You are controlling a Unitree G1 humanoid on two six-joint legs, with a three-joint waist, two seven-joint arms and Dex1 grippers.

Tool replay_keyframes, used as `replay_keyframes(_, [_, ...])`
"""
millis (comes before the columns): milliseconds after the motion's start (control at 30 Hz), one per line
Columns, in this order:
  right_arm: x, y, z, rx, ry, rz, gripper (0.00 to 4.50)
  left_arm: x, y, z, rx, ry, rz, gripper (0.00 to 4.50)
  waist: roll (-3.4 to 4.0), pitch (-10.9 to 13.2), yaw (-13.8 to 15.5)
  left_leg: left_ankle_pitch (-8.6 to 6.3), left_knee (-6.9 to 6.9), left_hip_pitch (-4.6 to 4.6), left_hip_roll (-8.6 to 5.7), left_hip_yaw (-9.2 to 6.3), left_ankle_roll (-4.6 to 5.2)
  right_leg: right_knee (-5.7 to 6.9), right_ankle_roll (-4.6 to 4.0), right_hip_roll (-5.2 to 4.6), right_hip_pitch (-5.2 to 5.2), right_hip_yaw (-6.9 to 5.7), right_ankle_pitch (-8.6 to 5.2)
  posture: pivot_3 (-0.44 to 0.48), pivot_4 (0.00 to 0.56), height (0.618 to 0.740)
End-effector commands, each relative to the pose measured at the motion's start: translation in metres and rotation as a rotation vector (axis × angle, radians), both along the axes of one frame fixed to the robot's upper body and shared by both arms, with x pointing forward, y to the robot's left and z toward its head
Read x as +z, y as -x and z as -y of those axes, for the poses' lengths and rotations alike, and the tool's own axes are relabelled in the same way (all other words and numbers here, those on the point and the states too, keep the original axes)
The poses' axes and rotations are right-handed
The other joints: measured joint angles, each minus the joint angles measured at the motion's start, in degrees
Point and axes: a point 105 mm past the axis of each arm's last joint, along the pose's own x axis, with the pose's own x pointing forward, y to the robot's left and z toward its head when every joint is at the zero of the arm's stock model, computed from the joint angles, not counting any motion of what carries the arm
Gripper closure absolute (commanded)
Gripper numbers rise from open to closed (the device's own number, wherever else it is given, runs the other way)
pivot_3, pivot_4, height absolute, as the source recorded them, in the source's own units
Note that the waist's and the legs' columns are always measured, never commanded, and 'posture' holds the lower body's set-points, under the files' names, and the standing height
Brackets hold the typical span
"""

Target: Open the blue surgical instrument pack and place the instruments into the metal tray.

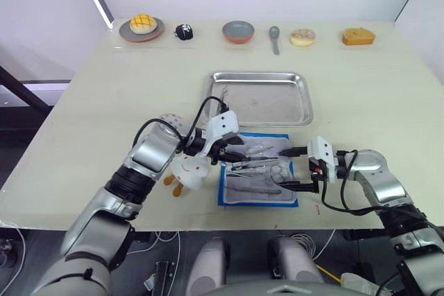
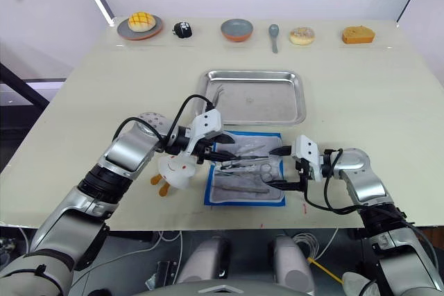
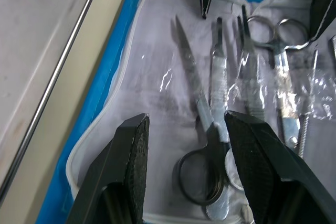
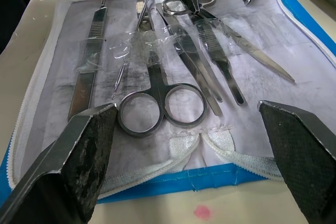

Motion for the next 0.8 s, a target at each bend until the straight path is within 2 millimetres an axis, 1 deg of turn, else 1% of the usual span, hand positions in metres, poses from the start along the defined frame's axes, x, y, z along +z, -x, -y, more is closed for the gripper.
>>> replay_keyframes(33, [-0.026, 0.009, 0.001, -0.004, 0.051, -0.095, 0.0, 0.005, -0.003, 0.005, -0.032, -0.017, 0.044, 2.05, 0.0, 0.0, 0.05, 0.0, 0.0, 0.0, 0.0, -0.01, 0.0, 0.0, 0.0, 0.0, 0.0, 0.0, 0.0, 0.0, 0.15, 0.74])
replay_keyframes(233, [-0.025, 0.009, 0.003, -0.005, 0.051, -0.092, 0.0, 0.003, -0.006, 0.006, -0.041, -0.033, 0.063, 2.05, 0.0, 0.0, 0.06, 0.0, 0.0, 0.0, 0.0, 0.0, 0.0, 0.0, 0.0, -0.01, 0.0, 0.0, 0.0, 0.0, 0.15, 0.74])
replay_keyframes(467, [-0.025, 0.009, 0.001, -0.008, 0.049, -0.087, 0.0, 0.006, -0.009, 0.007, -0.055, -0.043, 0.081, 2.05, 0.0, 0.0, 0.07, 0.0, 0.0, 0.0, -0.01, -0.01, 0.0, 0.01, 0.0, -0.01, 0.0, 0.0, 0.0, 0.0, 0.15, 0.74])
replay_keyframes(733, [-0.025, 0.01, -0.001, -0.006, 0.044, -0.087, 0.0, -0.002, -0.005, 0.006, -0.102, -0.103, 0.083, 2.05, 0.0, 0.0, 0.05, 0.0, 0.0, 0.01, -0.02, 0.0, 0.0, 0.01, 0.0, -0.01, 0.01, 0.0, 0.0, 0.0, 0.15, 0.74])
replay_keyframes(767, [-0.025, 0.01, -0.001, -0.006, 0.044, -0.087, 0.0, -0.003, -0.005, 0.006, -0.108, -0.109, 0.084, 2.6, 0.0, 0.0, 0.05, 0.0, 0.0, 0.01, -0.02, 0.0, 0.0, 0.01, 0.0, -0.01, 0.01, 0.0, 0.0, 0.0, 0.15, 0.74])
replay_keyframes(800, [-0.025, 0.01, -0.001, -0.006, 0.044, -0.088, 0.0, -0.004, -0.004, 0.007, -0.115, -0.113, 0.082, 2.92, 0.0, 0.0, 0.06, 0.0, 0.0, 0.01, -0.02, 0.01, 0.0, 0.01, 0.0, -0.01, 0.01, 0.01, 0.0, 0.0, 0.15, 0.74])
